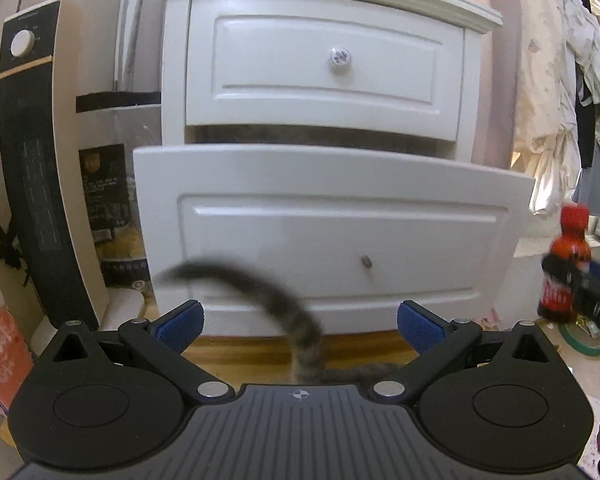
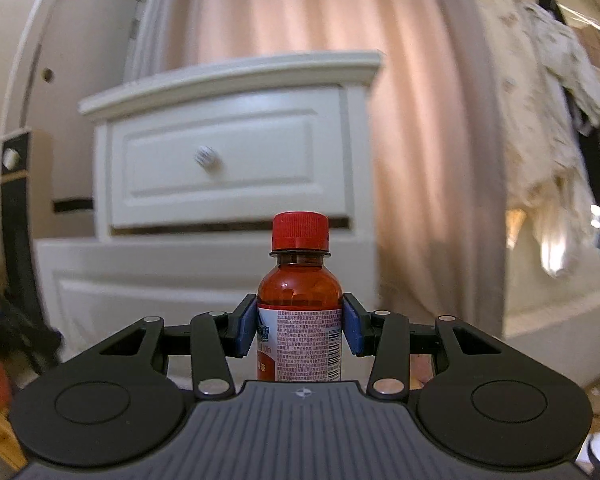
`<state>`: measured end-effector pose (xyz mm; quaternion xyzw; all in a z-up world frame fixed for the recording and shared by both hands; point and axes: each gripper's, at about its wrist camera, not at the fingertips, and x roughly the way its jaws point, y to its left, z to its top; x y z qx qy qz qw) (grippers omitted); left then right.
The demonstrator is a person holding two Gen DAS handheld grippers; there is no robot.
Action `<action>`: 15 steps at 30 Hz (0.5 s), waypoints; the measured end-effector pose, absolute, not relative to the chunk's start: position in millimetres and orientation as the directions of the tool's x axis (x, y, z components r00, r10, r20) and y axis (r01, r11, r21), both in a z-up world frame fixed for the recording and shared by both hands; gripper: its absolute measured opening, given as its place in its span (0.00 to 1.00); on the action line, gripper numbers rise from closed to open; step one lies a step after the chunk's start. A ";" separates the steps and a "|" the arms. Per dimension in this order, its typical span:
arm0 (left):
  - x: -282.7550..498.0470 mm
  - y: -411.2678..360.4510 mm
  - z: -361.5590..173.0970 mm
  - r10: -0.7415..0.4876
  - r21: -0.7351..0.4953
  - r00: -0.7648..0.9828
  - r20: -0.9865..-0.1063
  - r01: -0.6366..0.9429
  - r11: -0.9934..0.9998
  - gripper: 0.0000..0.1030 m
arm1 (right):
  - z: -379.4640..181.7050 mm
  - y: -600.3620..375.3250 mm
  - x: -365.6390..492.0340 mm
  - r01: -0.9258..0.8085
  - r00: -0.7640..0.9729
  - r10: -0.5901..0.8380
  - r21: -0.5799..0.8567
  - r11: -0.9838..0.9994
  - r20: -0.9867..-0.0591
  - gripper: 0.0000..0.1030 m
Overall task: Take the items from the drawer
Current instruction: 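Carry the brown bottle with the right gripper toward the wooden floor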
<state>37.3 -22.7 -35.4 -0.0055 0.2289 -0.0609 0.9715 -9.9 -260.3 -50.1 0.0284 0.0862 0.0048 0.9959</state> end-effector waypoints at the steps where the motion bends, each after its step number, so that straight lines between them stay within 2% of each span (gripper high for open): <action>1: 36.0 -25.0 -38.3 -0.112 -0.031 0.890 -0.441 0.109 0.994 1.00 | -59.8 -266.1 -13.2 0.018 0.984 -0.008 0.050 0.999 -0.180 0.42; 5: 37.3 -31.0 -50.8 -0.090 -0.013 0.888 -0.451 0.095 0.995 1.00 | -93.9 -277.5 -20.5 0.088 0.978 -0.086 0.000 0.996 -0.189 0.42; 15: 48.2 -42.9 -87.9 -0.072 -0.006 0.842 -0.534 0.082 0.997 1.00 | -154.3 -292.6 -6.1 0.152 0.952 -0.142 0.015 0.988 -0.270 0.42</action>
